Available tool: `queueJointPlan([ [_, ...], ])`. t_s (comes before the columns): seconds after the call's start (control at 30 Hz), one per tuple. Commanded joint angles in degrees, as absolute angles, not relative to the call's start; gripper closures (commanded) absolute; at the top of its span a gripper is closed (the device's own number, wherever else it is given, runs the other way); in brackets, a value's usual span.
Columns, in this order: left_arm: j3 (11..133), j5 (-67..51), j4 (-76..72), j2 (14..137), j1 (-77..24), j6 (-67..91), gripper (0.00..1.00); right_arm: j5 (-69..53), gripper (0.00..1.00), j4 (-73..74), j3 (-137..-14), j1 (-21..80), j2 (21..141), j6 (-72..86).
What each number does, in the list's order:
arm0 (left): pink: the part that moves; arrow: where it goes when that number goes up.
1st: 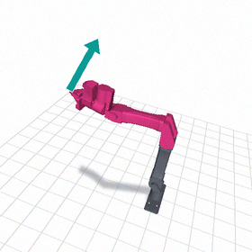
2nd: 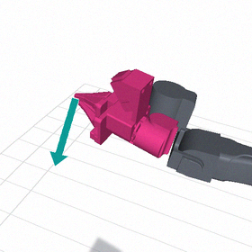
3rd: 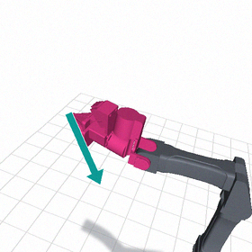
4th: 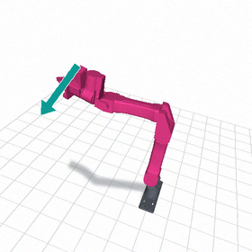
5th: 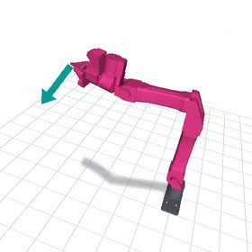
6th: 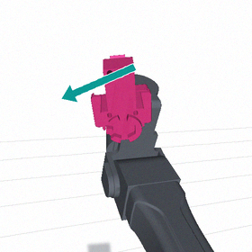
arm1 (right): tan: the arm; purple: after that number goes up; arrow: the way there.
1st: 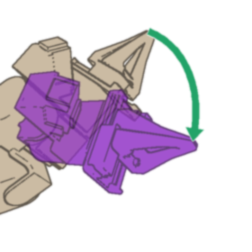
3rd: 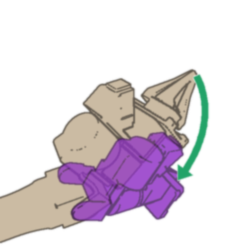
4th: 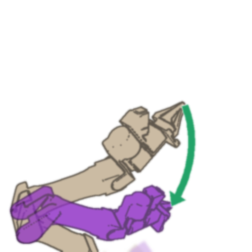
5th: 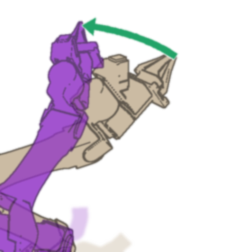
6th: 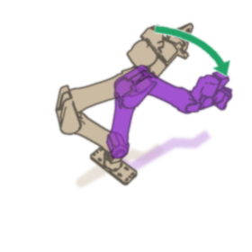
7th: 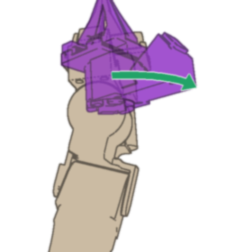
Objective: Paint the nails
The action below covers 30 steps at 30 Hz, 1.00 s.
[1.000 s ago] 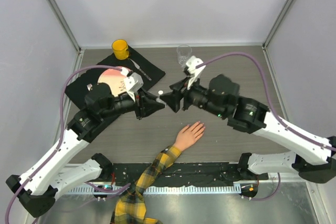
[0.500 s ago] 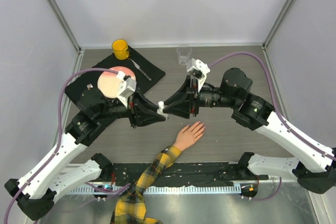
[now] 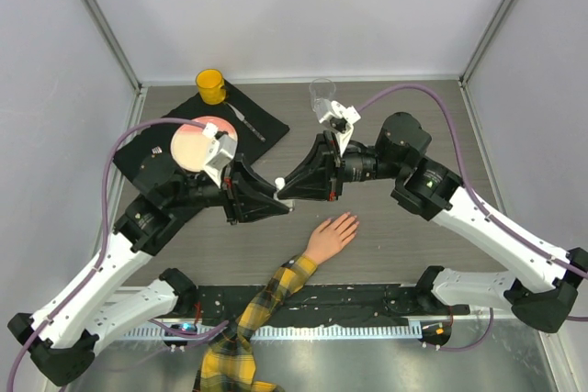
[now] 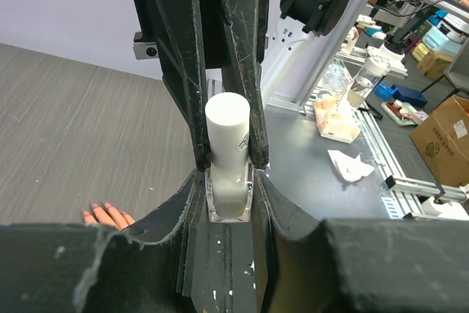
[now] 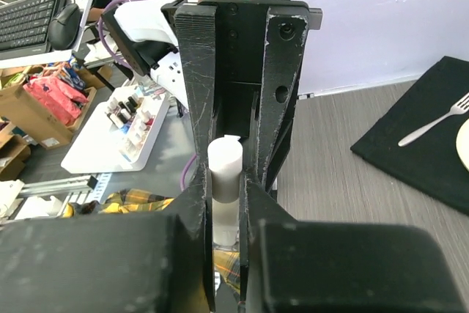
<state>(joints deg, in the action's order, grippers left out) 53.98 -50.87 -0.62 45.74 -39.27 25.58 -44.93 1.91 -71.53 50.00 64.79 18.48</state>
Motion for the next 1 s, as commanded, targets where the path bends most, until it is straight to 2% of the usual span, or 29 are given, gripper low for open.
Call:
queueJointPlan([
  [0.0, 55.72, -48.09, -1.08, 45.62, -39.37, 22.52, 1.0, -43.6, 0.99, -0.35, -71.98, 50.01, 65.83, 19.52],
  [0.17, 61.16, -30.89, 12.9, 46.4, -39.37, 12.67, 1.0, -30.36, 0.99, 10.53, -73.39, 50.27, 65.65, 13.55],
  [0.2, 61.61, -22.93, 13.7, 46.58, -39.37, 12.22, 1.0, -16.4, 0.99, 12.72, -74.78, 51.06, 65.57, 12.32],
  [0.27, 62.75, -17.17, 14.85, 47.63, -39.46, 10.02, 1.0, 5.49, 0.99, 18.79, -76.72, 60.78, 66.7, 7.68],
  [0.3, 62.93, -12.96, 14.77, 48.07, -39.46, 9.93, 1.0, 24.59, 0.99, 20.03, -78.73, 64.82, 67.67, 6.69],
  [0.33, 63.1, -11.18, 13.72, 48.77, -39.55, 9.93, 1.0, 33.4, 0.99, 21.61, -79.88, 71.82, 69.42, 6.59],
  [0.4, 63.19, -9.76, 12.31, 50.96, -39.64, 10.28, 1.0, 48.17, 0.99, 21.8, -82.43, 76.53, 74.25, 7.47],
  [0.43, 63.11, -9.93, 11.52, 51.76, -39.64, 10.54, 1.0, 50.77, 0.99, 21.97, -83.14, 78.81, 75.75, 7.73],
  [0.57, 62.84, -11.34, 9.32, 54.14, -39.73, 11.34, 1.0, 50.46, 0.99, 21.45, -84.47, 79.19, 78.93, 9.76],
  [0.67, 61.97, -12.74, 9.93, 53.88, -39.73, 10.99, 1.0, 41.95, 0.81, 19.07, -82.89, 78.75, 77.09, 7.13],
  [0.83, 58.02, -15.73, 13.18, 49.68, -39.64, 8.79, 1.0, 32.54, 0.62, 21.35, -81.39, 76.82, 70.94, 5.53],
  [0.93, 55.46, -17.57, 14.85, 46.42, -39.38, 8.88, 1.0, 17.45, 0.52, 22.24, -79.72, 71.21, 66.19, 7.11],
  [0.97, 54.94, -19.67, 14.94, 45.71, -39.38, 9.14, 1.0, 4.44, 0.45, 22.15, -78.85, 69.1, 65.22, 7.47],
])
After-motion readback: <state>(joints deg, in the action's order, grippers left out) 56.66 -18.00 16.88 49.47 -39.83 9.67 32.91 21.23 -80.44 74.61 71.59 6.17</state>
